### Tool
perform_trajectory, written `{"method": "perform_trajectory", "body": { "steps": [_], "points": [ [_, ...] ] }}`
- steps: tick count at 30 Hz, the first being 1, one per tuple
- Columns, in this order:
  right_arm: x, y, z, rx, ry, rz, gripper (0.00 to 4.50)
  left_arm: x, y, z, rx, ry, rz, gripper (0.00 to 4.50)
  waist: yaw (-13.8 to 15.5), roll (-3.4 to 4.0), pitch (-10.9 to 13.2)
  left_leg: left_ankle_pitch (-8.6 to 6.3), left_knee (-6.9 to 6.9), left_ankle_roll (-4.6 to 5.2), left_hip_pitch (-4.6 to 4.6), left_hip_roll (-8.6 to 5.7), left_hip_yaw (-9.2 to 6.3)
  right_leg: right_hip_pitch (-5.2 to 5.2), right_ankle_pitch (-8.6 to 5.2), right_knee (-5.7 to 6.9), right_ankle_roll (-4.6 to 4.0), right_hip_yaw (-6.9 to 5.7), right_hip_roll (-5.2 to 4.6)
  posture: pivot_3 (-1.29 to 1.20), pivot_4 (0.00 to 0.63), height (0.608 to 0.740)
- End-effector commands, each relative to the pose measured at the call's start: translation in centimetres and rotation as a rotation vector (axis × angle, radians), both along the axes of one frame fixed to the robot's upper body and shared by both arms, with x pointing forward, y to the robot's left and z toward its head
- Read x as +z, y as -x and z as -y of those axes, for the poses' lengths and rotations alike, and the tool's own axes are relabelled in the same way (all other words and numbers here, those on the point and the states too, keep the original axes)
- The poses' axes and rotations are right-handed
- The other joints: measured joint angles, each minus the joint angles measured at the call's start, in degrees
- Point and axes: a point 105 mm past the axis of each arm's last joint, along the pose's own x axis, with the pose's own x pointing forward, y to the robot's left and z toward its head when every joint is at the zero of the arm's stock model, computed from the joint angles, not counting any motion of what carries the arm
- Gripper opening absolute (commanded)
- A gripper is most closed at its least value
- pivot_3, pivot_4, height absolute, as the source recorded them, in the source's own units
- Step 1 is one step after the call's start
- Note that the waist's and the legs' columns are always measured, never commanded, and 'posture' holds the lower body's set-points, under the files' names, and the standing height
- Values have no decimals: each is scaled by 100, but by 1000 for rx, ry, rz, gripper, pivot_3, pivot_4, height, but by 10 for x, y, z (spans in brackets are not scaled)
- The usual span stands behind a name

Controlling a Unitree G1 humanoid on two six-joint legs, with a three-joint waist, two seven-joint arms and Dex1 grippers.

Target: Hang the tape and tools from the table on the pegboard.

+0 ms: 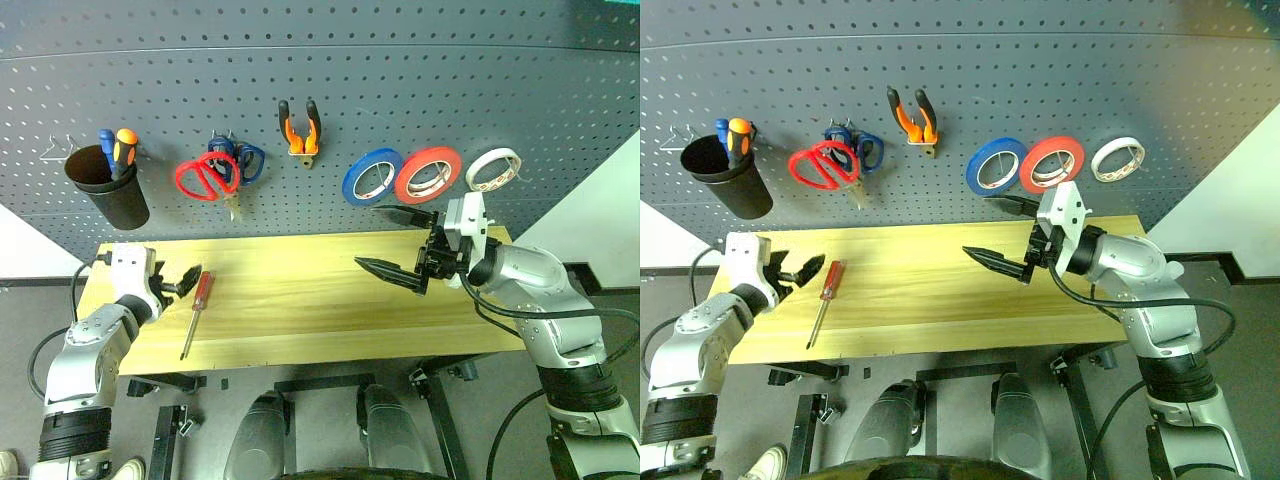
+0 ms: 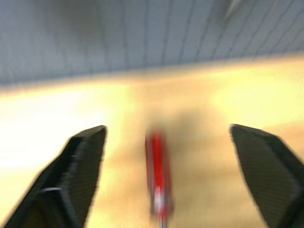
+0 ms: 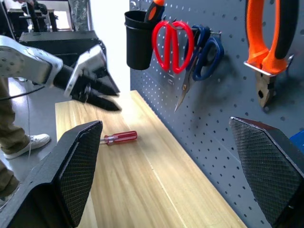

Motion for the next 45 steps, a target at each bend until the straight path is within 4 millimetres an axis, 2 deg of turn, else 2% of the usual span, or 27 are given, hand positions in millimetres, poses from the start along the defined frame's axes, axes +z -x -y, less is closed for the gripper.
{"method": "perform_trajectory", "body": {
  "steps": [1,5,11,14,17,26,27,30,32,36,40,45],
  "points": [
    [6,5,-5,23,-4,40,4500,-24,-5,-7,47,-60,-172,4489,9,-1,0,0,0,0,0,0,-1,0,0,0,0,-1,0,-23,155,729],
    [3,6,-3,14,2,31,4500,-42,-17,-10,79,-64,-293,4489,5,-5,-3,0,0,0,2,0,-3,0,0,3,0,-1,2,-34,157,729],
    [-2,9,2,-9,10,11,4500,-51,-34,-8,86,-59,-372,4489,-26,-5,-3,0,-4,0,2,0,-3,0,0,-1,1,-1,2,-60,157,729],
    [-4,10,5,-20,15,0,4500,-56,-37,-6,89,-47,-407,4489,-23,-5,-4,0,-4,0,2,0,-2,0,0,0,2,-1,2,-74,157,729],
    [-5,9,8,-33,19,-2,4500,-58,-38,-6,99,-33,-421,3919,-27,-4,-4,0,-4,0,3,0,-2,0,0,1,2,-1,2,-77,156,729],
    [-5,6,7,-34,21,-2,4500,-58,-36,-9,111,-12,-406,1082,-22,-2,-6,0,-3,0,4,0,-1,0,1,1,3,-1,1,-63,155,729],
    [-5,6,7,-33,21,-1,4500,-54,-36,-9,107,-9,-382,895,-23,-2,-6,0,-3,-1,4,0,-2,0,1,1,3,-1,1,-63,155,729],
    [-4,5,7,-30,21,5,4500,-28,-39,-5,22,-6,-216,896,-81,-3,-6,0,-5,-1,4,0,-1,0,1,0,3,-1,1,-65,152,729],
    [-2,5,8,-32,21,10,4500,-1,-33,-3,-52,-37,-57,896,-125,-3,-5,0,-8,-1,2,1,-1,-1,1,-1,3,0,-1,-65,152,729],
    [7,4,9,-29,-13,26,4500,50,5,5,-239,-55,210,896,-168,-6,-7,0,-12,-2,-3,4,0,-10,1,-4,1,1,-2,-60,145,729],
    [37,5,3,31,-123,51,4500,104,44,5,-336,23,479,896,-150,6,-13,0,-13,-2,1,6,4,-10,-11,-3,-24,3,-1,-42,141,729],
    [56,8,-7,129,-153,46,4500,175,59,-18,-274,130,796,896,-77,2,-31,1,1,0,3,6,2,6,-9,-5,-30,0,-1,-13,128,729]
  ]
}}
